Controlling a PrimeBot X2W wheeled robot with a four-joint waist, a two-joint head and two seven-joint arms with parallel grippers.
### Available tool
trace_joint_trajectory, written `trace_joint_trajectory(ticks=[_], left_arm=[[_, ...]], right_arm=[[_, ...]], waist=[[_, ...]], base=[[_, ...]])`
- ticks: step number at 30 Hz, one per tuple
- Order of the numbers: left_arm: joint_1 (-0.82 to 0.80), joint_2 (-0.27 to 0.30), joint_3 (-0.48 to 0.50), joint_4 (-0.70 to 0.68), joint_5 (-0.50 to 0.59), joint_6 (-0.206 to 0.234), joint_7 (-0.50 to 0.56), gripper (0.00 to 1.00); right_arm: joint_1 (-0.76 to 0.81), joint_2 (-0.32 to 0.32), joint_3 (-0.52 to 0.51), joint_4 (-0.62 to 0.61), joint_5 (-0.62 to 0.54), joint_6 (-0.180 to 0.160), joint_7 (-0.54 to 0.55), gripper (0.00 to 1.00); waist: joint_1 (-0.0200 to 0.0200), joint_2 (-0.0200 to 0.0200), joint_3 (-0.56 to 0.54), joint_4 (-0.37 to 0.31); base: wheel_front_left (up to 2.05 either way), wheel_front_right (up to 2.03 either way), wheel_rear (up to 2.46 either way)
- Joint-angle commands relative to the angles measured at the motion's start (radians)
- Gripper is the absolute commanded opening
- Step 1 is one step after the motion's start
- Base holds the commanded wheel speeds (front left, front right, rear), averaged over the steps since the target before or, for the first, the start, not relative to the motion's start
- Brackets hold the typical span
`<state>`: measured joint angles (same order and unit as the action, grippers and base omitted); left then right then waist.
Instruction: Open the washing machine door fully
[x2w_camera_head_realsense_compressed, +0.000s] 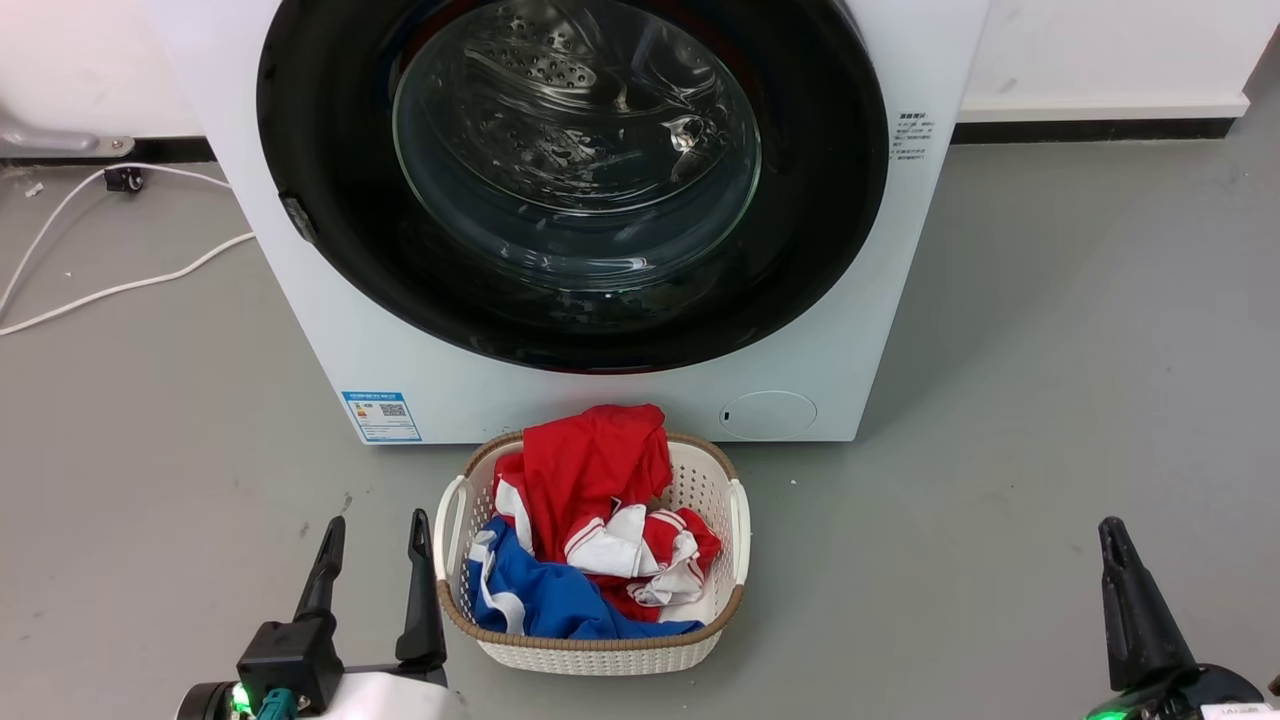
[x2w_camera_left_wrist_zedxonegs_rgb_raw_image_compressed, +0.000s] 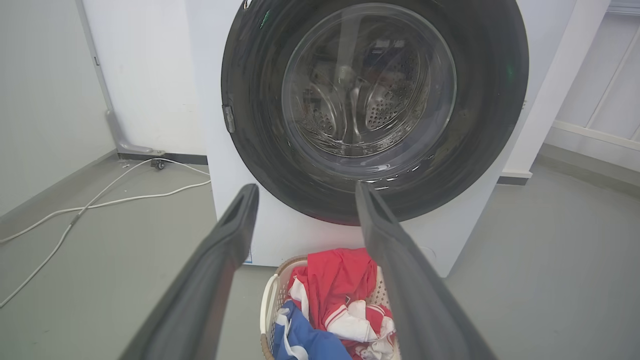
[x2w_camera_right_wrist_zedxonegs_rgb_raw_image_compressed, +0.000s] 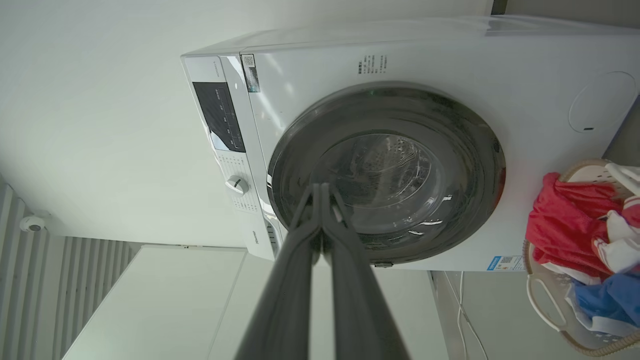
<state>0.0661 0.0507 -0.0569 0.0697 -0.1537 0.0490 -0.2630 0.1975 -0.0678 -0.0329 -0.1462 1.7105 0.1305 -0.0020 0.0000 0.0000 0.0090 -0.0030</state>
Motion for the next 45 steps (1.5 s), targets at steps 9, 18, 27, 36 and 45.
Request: trace_joint_trajectory(ticks=[9,18,27,36,45], left_arm=[[0.008,0.0,0.0,-0.011,0.013,0.006,-0.003,1.0],[-0.03,0.0,-0.01,-0.021,0.02,0.007,-0.003,1.0],[-0.083,0.0,-0.021,-0.04,0.036,0.003,-0.003,1.0],[-0.164,0.0,-0.047,-0.055,0.033,0.001,-0.003,1.0],[-0.233,0.0,-0.082,-0.076,0.021,0.014,-0.003,1.0]], right_arm=[[0.012,0.015,-0.02,0.009,-0.037,0.0,0.041,0.0],[-0.106,-0.009,-0.143,0.055,-0.042,0.0,0.048,0.0],[-0.368,-0.156,-0.28,0.161,-0.075,0.0,0.108,0.0],[-0.674,-0.308,-0.248,0.27,-0.141,0.0,0.18,0.0],[-0.947,-0.451,-0.162,0.38,-0.211,0.0,0.26,0.0]], waist=[[0.0,0.0,0.004,0.004],[0.0,0.0,0.051,0.021],[0.0,0.0,0.144,0.054],[0.0,0.0,0.28,0.097],[0.0,0.0,0.394,0.149]], base=[[0.0,0.0,0.0],[0.0,0.0,0.0],[0.0,0.0,0.0],[0.0,0.0,0.0],[0.0,0.0,0.0]])
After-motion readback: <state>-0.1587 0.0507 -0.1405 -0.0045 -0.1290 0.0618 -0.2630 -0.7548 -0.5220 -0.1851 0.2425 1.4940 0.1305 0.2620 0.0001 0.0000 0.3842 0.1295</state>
